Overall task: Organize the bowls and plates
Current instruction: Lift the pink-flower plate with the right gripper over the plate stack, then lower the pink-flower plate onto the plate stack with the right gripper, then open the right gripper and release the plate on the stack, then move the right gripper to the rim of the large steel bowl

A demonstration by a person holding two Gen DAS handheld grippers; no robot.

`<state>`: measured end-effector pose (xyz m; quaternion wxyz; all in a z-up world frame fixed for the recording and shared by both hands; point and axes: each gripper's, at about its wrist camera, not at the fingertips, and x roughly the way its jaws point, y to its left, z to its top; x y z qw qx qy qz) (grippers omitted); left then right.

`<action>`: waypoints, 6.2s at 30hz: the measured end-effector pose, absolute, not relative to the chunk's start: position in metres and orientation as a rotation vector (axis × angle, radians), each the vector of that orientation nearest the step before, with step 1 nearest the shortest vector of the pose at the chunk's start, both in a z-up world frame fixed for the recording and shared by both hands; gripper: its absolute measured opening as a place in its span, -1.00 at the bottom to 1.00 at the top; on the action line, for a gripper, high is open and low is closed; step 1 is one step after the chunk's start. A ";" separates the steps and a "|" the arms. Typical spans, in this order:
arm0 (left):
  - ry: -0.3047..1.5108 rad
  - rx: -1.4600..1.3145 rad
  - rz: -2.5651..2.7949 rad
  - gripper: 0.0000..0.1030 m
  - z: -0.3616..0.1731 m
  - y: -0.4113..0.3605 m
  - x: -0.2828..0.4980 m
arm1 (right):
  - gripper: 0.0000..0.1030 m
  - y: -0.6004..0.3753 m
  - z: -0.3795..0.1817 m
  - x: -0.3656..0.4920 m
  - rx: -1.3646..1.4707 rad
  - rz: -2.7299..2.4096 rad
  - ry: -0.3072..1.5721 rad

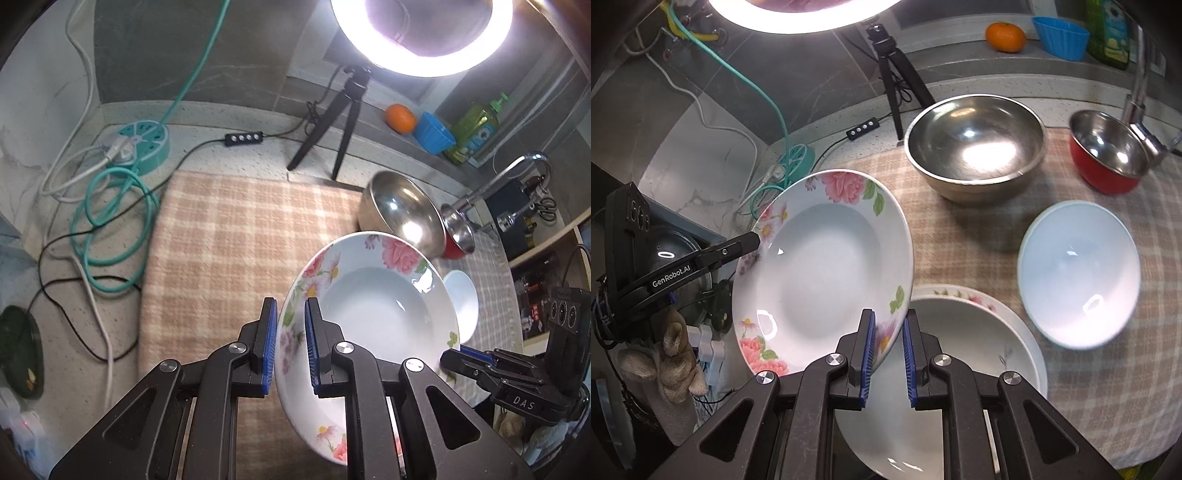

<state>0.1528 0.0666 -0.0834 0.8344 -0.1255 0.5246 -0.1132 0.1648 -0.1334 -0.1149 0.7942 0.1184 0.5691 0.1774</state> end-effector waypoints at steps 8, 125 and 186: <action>1.148 -0.263 -0.275 -0.75 -0.096 0.037 0.127 | -0.74 -0.163 -0.121 0.136 0.268 0.337 1.238; 1.103 -0.380 -0.281 -0.74 -0.076 0.010 0.114 | -0.50 -0.248 -0.074 0.140 0.228 0.266 1.032; 1.244 -0.399 -0.287 -0.68 -0.140 -0.041 0.291 | -0.53 -0.230 -0.154 0.324 0.397 0.232 1.231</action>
